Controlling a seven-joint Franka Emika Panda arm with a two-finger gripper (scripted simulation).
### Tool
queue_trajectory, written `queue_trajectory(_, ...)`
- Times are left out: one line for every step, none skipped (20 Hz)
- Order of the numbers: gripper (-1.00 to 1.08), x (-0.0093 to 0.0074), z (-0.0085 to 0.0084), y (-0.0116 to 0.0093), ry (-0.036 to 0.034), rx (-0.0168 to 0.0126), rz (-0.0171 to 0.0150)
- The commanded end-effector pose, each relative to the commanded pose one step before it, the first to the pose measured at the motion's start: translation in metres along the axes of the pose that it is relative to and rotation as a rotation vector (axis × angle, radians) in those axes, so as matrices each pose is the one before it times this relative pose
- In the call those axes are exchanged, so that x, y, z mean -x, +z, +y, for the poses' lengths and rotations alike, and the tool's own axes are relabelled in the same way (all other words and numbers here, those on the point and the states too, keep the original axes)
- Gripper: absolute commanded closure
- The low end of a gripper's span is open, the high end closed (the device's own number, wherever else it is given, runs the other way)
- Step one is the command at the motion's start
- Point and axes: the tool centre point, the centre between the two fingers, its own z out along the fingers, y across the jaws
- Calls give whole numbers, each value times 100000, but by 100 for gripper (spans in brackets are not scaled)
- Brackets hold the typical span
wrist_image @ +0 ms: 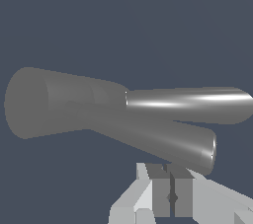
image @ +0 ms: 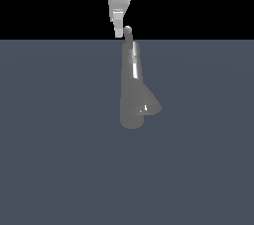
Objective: Turn on the faucet by rotating a designated handle.
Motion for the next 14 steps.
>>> queue_trajectory(108,-2452,198,229,1648,402,23)
queue_trajectory(108,-659,32,18,43,23,0)
queue_trajectory(108,-676,27,30,86,46,0)
queue_trajectory(108,-651,30,18,43,23,0)
queue_trajectory(108,-655,27,23,61,32,0)
queue_trajectory(108,-650,26,23,61,32,0)
queue_trajectory(108,-644,25,23,61,32,0)
queue_trajectory(108,-639,24,23,61,32,-1)
queue_trajectory(108,-632,22,22,61,32,-1)
queue_trajectory(108,-616,21,18,43,22,-1)
queue_trajectory(108,-541,13,21,61,31,-4)
queue_trajectory(108,0,0,0,0,0,0)
queue_trajectory(108,2569,-515,-474,-3670,-1001,-178)
queue_trajectory(108,-339,-208,125,141,38,10)
